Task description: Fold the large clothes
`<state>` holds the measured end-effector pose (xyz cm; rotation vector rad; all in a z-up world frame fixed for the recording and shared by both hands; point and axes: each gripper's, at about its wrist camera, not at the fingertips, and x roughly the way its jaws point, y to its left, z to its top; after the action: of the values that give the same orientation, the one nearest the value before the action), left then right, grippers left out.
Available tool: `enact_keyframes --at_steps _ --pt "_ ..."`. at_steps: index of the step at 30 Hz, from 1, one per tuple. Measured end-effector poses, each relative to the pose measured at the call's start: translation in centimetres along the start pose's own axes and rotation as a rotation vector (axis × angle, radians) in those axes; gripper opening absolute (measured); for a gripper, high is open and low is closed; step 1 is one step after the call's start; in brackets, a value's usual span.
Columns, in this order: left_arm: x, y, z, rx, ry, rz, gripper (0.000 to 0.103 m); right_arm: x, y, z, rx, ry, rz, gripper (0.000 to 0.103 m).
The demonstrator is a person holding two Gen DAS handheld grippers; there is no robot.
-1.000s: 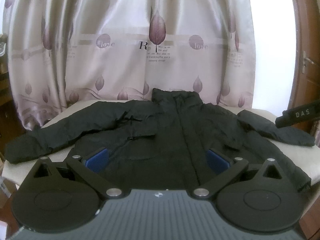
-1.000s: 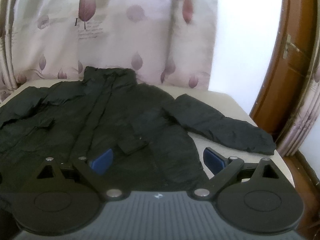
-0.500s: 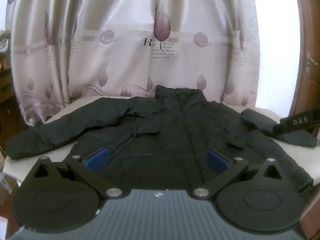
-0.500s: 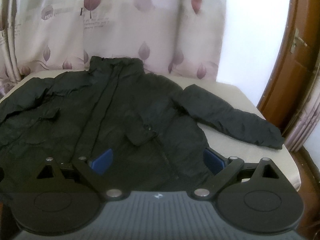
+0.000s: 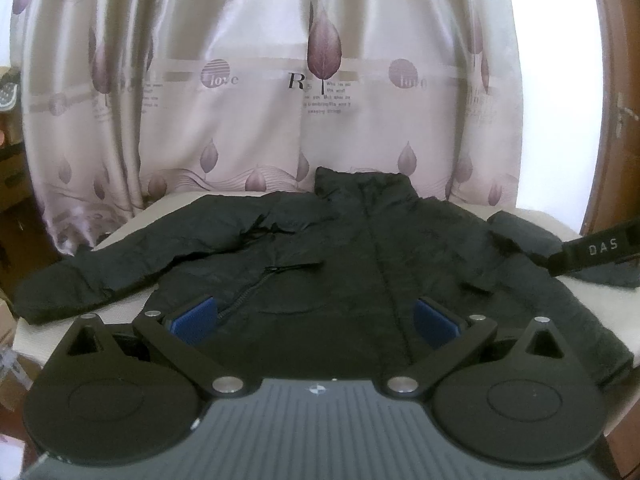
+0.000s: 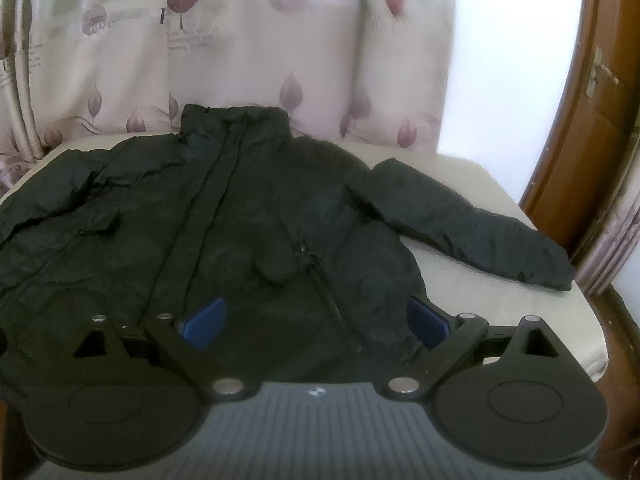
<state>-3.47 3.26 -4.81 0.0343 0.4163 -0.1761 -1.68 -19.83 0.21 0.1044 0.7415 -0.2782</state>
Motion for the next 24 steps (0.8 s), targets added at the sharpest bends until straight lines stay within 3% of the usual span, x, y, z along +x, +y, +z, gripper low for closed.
enact_keyframes --at_steps 3,10,24 --pt "0.5 -0.5 0.6 0.039 0.027 0.038 0.103 0.3 -0.2 -0.2 0.011 0.010 0.007 0.098" --pt "2.1 -0.7 3.0 0.050 0.170 0.095 0.103 0.3 -1.4 -0.9 0.054 0.020 0.030 0.098" --pt "2.6 -2.1 4.5 0.093 0.206 0.190 0.103 0.5 -2.8 -2.0 0.099 0.045 0.052 0.098"
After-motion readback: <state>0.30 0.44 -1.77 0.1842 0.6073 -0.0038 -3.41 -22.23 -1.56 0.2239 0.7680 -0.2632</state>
